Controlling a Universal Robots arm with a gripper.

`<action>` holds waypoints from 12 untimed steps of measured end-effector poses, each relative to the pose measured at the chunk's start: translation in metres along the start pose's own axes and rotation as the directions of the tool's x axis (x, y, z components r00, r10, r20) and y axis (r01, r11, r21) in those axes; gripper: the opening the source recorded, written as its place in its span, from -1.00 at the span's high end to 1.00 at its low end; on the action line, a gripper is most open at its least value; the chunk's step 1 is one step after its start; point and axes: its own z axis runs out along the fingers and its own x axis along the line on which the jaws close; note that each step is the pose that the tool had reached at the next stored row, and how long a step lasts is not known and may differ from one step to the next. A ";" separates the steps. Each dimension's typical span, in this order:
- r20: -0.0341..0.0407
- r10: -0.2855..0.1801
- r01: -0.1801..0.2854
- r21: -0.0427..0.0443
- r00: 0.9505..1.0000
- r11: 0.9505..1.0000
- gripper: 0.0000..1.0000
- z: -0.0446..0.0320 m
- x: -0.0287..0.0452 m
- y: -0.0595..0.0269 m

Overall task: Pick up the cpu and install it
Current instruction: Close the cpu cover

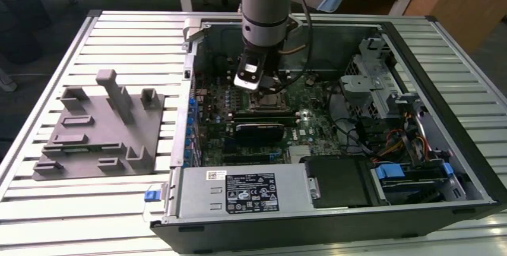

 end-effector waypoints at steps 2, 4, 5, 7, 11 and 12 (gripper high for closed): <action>-0.002 0.000 0.000 -0.001 1.000 1.000 0.79 0.0001 -0.0005 0.0006; -0.003 0.000 0.000 -0.003 1.000 1.000 0.79 0.0002 -0.0012 0.0016; -0.004 0.000 0.000 -0.003 1.000 1.000 0.79 0.0002 -0.0016 0.0022; -0.005 0.000 0.000 -0.004 1.000 1.000 0.79 0.0001 -0.0020 0.0027; -0.006 0.000 0.000 -0.004 1.000 1.000 0.79 -0.0040 -0.0019 0.0030; -0.006 0.000 0.000 -0.004 1.000 1.000 0.79 -0.0062 -0.0018 0.0031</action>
